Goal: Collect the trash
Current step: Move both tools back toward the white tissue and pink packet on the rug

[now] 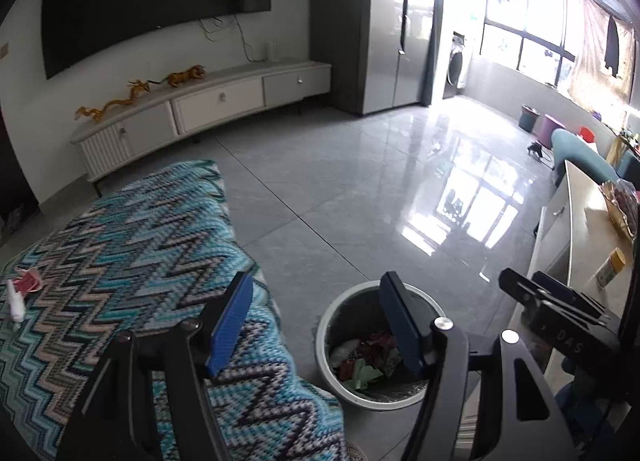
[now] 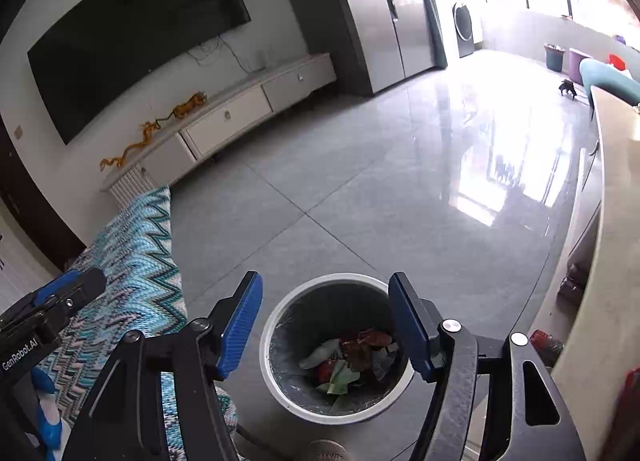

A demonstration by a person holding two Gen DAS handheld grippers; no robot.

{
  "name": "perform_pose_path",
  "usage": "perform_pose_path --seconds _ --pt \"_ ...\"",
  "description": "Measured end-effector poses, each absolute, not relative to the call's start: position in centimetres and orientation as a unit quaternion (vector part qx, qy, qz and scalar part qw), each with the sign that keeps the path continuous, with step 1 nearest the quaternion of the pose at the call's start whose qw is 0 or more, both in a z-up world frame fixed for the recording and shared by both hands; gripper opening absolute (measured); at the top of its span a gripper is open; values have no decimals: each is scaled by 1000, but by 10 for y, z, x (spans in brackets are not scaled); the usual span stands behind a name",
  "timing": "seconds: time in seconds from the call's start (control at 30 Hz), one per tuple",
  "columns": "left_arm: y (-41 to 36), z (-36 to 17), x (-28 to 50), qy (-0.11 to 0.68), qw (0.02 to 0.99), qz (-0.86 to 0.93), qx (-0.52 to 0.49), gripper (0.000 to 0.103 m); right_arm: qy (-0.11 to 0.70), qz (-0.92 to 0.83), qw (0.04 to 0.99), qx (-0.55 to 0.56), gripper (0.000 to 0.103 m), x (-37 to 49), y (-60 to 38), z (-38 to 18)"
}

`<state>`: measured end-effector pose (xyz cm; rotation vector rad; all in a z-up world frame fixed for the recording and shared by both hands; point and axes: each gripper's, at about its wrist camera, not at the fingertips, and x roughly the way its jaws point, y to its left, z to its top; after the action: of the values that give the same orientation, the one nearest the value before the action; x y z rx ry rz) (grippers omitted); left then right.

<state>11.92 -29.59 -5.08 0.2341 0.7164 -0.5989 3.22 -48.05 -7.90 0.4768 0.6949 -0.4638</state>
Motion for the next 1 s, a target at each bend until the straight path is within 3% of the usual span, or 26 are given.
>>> perform_pose_path --seconds 0.37,1.0 --pt "-226 -7 108 278 931 -218 88 64 294 -216 908 205 73 12 -449 -24" --pt "-83 36 79 214 968 -128 38 64 270 -178 935 144 73 -2 -363 37"
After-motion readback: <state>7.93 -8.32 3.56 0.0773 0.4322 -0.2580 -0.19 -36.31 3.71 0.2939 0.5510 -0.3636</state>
